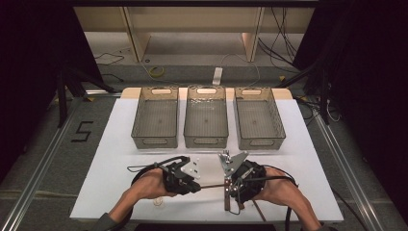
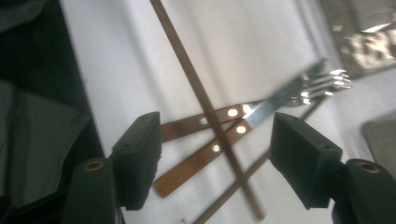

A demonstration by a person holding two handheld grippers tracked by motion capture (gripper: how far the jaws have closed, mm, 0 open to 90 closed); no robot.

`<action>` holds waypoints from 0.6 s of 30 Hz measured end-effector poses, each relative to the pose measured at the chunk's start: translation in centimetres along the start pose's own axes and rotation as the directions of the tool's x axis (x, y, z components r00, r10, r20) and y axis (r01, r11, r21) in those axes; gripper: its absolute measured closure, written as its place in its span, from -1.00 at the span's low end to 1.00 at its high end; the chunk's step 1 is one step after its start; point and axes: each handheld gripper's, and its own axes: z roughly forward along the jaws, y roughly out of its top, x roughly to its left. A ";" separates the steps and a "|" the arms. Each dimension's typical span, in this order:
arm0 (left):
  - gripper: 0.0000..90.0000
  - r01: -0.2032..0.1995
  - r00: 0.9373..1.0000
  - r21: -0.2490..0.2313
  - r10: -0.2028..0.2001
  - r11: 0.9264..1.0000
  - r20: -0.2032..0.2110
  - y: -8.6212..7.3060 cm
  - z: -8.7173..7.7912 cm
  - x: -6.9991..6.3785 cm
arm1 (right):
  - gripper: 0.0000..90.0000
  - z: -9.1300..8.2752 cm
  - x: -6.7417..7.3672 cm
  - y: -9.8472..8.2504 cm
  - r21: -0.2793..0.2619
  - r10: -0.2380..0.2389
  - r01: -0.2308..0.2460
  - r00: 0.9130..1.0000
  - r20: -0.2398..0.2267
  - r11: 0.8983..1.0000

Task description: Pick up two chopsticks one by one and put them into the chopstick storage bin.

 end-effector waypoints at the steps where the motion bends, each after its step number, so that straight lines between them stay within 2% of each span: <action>1: 0.89 0.021 1.000 0.000 -0.021 1.000 -0.016 -0.1 -0.3 0.2 | -0.30 -0.1 -0.2 -0.2 -0.020 0.020 -0.020 1.000 0.017 1.000; 4: 0.89 0.084 0.994 -0.012 -0.085 0.996 -0.066 -0.4 -1.1 0.9 | -0.34 -0.5 -0.8 -0.9 -0.062 0.083 -0.079 0.994 0.067 0.995; 7: 0.89 0.145 0.983 -0.049 -0.150 0.988 -0.108 -0.7 -2.0 1.4 | -0.37 -0.6 -1.2 -1.8 -0.085 0.147 -0.138 0.984 0.100 0.987; 12: 0.89 0.203 0.961 -0.102 -0.218 0.974 -0.170 -1.2 -4.0 2.5 | -0.40 -0.2 -1.8 -3.2 -0.113 0.235 -0.227 0.969 0.071 0.967; 15: 0.89 0.246 0.941 -0.148 -0.273 0.958 -0.202 -1.7 -5.2 3.1 | -0.41 0.5 -1.9 -4.0 -0.084 0.269 -0.263 0.960 0.076 0.961; 17: 0.89 0.276 0.923 -0.174 -0.311 0.945 -0.225 -2.1 -5.9 3.7 | -0.41 0.9 -1.8 -4.5 -0.071 0.287 -0.282 0.955 0.073 0.957; 18: 0.89 0.291 0.913 -0.188 -0.332 0.938 -0.240 -2.3 -6.2 4.0 | -0.40 1.0 -1.8 -4.7 -0.059 0.295 -0.291 0.953 0.069 0.955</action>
